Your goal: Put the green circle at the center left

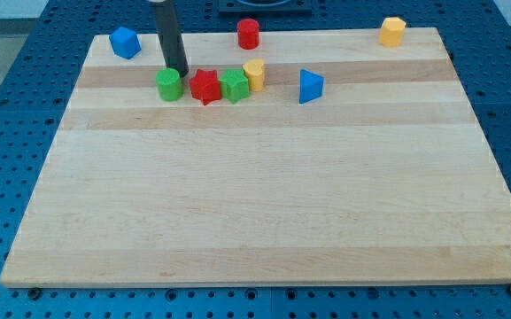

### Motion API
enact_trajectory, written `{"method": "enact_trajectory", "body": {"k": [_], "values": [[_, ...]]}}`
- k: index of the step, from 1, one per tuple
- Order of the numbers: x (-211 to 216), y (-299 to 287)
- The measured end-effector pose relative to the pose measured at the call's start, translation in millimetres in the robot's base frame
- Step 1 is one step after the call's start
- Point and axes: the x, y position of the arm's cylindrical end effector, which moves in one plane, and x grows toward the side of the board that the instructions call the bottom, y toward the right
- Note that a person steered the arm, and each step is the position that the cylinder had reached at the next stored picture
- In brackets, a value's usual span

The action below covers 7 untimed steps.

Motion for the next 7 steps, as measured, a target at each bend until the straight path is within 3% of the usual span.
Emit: {"method": "enact_trajectory", "body": {"k": [3, 7], "values": [[8, 16], [63, -8]]}}
